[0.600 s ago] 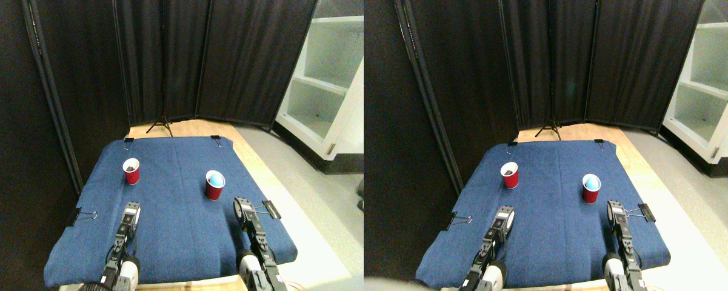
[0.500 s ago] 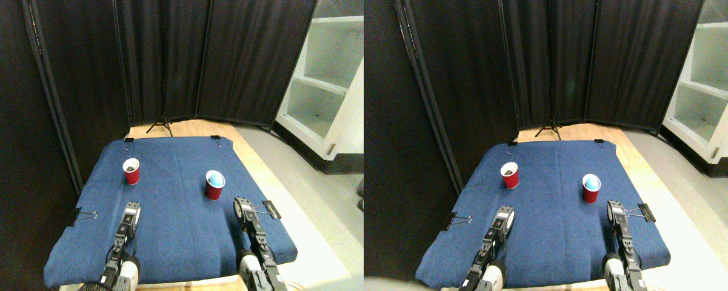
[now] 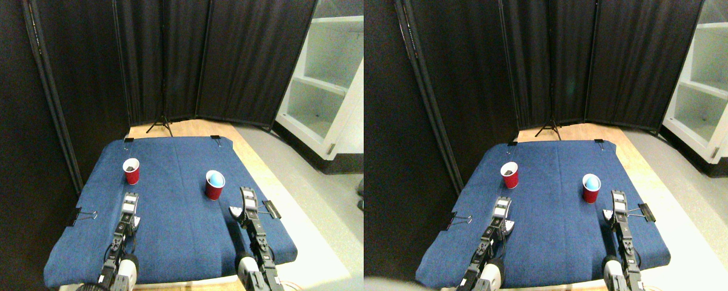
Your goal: Pour (bimanual)
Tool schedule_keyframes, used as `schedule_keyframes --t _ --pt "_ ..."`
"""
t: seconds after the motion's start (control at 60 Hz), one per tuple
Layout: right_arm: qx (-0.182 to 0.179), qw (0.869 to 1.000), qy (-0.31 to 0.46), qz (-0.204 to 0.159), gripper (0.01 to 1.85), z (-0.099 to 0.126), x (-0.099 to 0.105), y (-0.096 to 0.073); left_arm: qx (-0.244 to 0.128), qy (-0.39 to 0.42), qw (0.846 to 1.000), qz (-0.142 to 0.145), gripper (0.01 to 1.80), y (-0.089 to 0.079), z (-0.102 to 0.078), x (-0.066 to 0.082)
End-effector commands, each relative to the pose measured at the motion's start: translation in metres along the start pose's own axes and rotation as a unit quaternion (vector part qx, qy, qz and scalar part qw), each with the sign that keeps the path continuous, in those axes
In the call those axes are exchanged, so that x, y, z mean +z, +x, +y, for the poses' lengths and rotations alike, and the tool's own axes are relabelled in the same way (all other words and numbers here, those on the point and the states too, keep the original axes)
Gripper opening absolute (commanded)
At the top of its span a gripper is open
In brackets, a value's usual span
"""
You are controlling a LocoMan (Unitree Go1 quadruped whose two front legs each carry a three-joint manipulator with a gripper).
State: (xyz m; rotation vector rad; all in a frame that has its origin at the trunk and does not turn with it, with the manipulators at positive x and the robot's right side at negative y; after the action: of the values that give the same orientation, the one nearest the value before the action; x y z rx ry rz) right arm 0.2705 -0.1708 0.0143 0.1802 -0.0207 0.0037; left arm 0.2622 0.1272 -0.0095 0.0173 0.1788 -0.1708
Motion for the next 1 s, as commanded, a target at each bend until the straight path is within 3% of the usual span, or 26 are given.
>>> schedule_keyframes --t 0.017,0.2,0.35,0.517,0.533,0.7,0.883,0.9,1.0 --pt "-0.003 1.000 -0.006 -0.015 0.61 0.002 0.006 0.004 -0.012 0.005 0.999 -0.032 0.59 0.000 -0.007 0.012" --pt "0.038 0.998 0.032 -0.043 0.63 0.009 0.013 0.008 -0.010 -0.029 0.999 -0.042 0.67 -0.004 -0.012 0.026" --pt "0.043 0.992 0.099 -0.058 0.66 0.017 0.018 0.017 0.002 -0.110 0.992 -0.068 0.66 -0.003 -0.015 0.036" --pt "0.041 0.989 0.137 -0.045 0.72 0.022 0.017 0.024 0.014 -0.142 0.987 -0.077 0.74 0.002 -0.013 0.039" --pt "0.038 0.983 0.176 -0.041 0.73 0.024 0.017 0.026 0.022 -0.162 0.983 -0.079 0.76 0.003 -0.012 0.041" --pt "0.033 0.961 0.271 -0.036 0.76 0.027 0.014 0.033 0.062 -0.232 0.966 -0.092 0.71 0.013 -0.006 0.040" --pt "0.024 0.943 0.330 -0.025 0.80 0.024 0.010 0.034 0.079 -0.300 0.946 -0.093 0.74 0.023 0.003 0.030" --pt "0.014 0.930 0.365 -0.023 0.80 0.022 0.009 0.033 0.087 -0.313 0.941 -0.093 0.75 0.026 0.004 0.027" --pt "0.010 0.925 0.378 -0.019 0.82 0.020 0.009 0.032 0.101 -0.332 0.933 -0.097 0.77 0.030 0.006 0.022"
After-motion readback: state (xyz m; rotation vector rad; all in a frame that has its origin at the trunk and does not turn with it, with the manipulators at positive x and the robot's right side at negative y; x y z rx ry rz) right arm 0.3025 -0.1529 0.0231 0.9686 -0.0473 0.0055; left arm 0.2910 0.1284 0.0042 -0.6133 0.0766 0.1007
